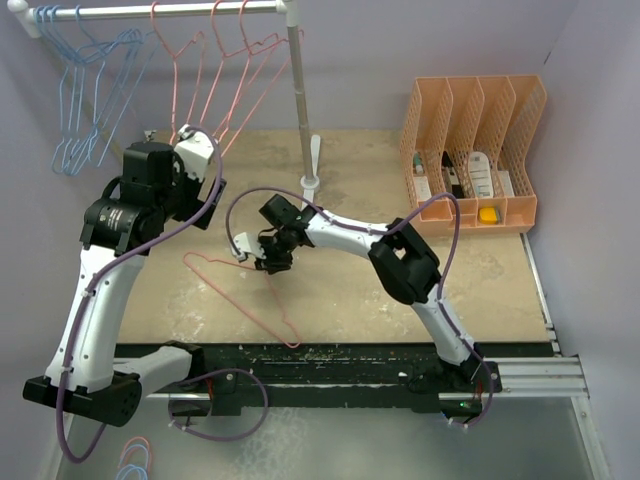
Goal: Organize the hangers
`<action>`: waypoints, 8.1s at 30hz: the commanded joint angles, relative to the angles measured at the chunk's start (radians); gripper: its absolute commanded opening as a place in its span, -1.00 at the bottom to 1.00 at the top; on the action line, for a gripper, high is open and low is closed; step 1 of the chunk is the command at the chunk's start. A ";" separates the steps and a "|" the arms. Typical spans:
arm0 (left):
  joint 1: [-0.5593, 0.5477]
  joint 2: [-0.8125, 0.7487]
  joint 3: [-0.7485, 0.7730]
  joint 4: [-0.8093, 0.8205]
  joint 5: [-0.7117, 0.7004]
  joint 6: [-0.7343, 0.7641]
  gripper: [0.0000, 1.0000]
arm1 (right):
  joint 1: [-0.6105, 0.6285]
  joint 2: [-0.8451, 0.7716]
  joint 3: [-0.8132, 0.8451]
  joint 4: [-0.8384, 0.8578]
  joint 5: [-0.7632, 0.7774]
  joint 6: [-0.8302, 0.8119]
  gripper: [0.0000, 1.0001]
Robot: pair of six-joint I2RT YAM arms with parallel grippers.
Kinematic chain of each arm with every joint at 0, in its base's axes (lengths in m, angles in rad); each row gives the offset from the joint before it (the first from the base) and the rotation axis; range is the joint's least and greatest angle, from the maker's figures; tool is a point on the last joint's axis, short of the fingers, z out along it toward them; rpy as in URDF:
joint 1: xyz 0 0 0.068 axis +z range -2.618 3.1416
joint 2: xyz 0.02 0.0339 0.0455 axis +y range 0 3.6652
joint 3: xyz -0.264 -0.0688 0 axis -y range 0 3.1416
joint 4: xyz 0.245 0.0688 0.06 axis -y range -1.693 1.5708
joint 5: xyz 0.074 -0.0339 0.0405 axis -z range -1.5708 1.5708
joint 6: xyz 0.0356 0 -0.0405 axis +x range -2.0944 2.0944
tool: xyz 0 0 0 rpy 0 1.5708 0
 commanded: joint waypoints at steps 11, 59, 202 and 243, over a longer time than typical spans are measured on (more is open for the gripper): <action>0.007 -0.005 0.016 -0.009 0.081 0.055 0.98 | 0.010 0.069 0.014 -0.120 0.026 0.209 -1.00; 0.005 0.099 -0.037 -0.249 0.178 0.322 0.99 | 0.109 0.005 -0.194 -0.212 0.459 0.626 -1.00; -0.325 0.261 -0.851 0.387 0.266 0.587 0.63 | 0.011 -0.288 -0.069 -0.219 0.286 1.139 -0.90; -0.325 0.162 -0.872 0.321 0.242 0.586 0.72 | 0.112 0.000 -0.149 -0.281 0.531 1.148 -1.00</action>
